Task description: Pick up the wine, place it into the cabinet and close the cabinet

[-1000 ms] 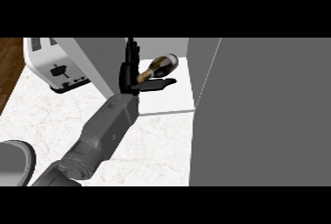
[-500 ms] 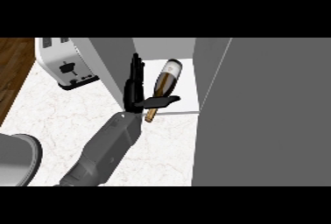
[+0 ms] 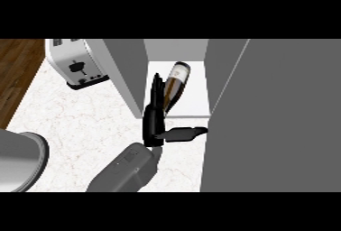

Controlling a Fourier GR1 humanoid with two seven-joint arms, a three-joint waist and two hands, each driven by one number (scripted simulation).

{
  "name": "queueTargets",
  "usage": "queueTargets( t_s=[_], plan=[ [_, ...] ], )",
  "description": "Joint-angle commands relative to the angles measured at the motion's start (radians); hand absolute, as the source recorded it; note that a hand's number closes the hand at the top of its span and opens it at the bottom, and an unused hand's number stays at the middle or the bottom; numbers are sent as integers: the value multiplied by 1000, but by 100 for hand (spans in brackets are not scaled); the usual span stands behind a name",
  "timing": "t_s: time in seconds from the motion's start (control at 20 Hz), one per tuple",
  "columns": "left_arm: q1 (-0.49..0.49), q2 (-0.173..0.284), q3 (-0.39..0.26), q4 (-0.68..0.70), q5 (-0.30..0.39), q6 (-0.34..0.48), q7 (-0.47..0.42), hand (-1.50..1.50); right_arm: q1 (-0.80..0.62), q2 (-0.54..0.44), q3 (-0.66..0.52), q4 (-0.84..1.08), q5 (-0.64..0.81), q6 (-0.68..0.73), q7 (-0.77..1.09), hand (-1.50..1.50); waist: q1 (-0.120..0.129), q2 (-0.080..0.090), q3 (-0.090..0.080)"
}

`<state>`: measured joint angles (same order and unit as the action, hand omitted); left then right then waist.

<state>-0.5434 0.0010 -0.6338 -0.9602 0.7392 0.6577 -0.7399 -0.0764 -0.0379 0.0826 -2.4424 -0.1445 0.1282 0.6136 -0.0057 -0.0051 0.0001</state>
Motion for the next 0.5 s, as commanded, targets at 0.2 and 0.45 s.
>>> queueTargets(
  t_s=[0.2, 0.45],
  plan=[
    [221, 29, -108, -374, -117, 155, 56, -150, 44, -32, -67, -116, -92, 9, 44, -150, 8, 0, 0],
    [404, 108, -216, -601, -198, 252, 103, -150, -37, -45, -106, -54, -106, 4, 38, -150, 15, 0, 0]
  ],
)
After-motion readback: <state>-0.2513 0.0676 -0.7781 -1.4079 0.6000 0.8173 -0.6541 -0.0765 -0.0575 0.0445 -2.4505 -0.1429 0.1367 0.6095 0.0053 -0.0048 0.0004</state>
